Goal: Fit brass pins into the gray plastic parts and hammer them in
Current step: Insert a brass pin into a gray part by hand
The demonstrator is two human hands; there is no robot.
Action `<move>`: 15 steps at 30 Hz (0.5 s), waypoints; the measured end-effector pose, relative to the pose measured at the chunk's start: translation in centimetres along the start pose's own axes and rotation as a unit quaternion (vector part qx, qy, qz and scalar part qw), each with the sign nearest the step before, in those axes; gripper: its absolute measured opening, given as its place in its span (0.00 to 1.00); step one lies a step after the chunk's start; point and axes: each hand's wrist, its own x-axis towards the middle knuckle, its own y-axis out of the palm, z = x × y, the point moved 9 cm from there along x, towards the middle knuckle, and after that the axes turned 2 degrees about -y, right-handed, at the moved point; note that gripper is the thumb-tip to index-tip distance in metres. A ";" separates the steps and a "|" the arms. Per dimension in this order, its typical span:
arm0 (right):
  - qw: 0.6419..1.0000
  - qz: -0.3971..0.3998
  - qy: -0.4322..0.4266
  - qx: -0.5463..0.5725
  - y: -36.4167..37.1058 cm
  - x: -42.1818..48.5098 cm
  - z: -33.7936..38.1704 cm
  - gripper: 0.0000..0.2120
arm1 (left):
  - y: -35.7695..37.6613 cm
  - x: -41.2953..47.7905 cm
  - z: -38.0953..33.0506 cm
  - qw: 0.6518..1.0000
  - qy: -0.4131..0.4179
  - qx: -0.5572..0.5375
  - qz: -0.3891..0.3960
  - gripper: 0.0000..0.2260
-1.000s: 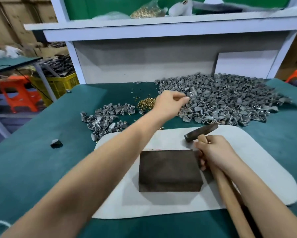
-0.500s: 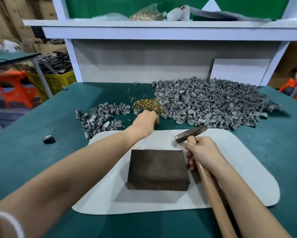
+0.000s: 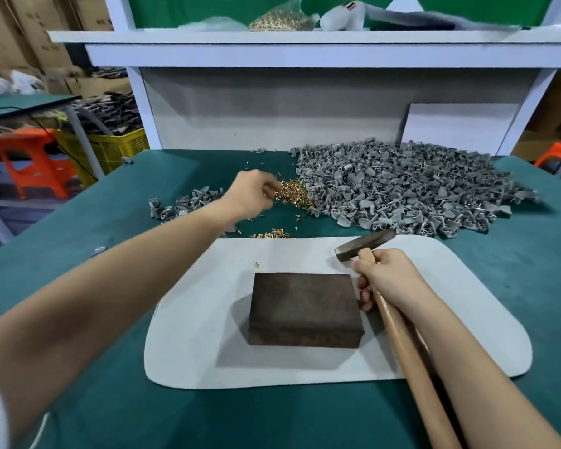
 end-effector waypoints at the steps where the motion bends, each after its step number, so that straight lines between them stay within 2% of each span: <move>1: 1.000 -0.003 -0.001 0.002 0.0 0.0 0.0 0.07 | -0.7 -0.1 1.1 1.000 -0.008 0.009 0.003 0.15; 4: 1.000 -0.016 -0.018 -0.016 -0.2 -0.2 0.3 0.07 | -2.0 -1.0 4.5 0.995 -0.015 0.098 0.028 0.13; 6: 0.989 -0.048 -0.058 -0.128 -0.5 -0.3 1.4 0.08 | -1.5 -1.8 5.8 0.981 0.007 0.175 0.079 0.12; 8: 0.948 -0.096 -0.087 -0.290 -0.9 -0.8 2.6 0.12 | -0.3 -2.6 6.0 0.966 0.034 0.223 0.129 0.12; 10: 0.897 -0.145 -0.069 -0.411 -1.7 -1.5 3.4 0.15 | 0.7 -2.9 5.5 0.958 0.061 0.233 0.152 0.12; 11: 0.889 -0.155 -0.052 -0.427 -2.1 -1.7 3.4 0.16 | 1.0 -2.9 5.1 0.958 0.072 0.232 0.155 0.11; 15: 0.895 -0.170 -0.030 -0.411 -3.3 -1.9 3.1 0.13 | 1.6 -2.3 5.0 0.952 0.082 0.244 0.168 0.08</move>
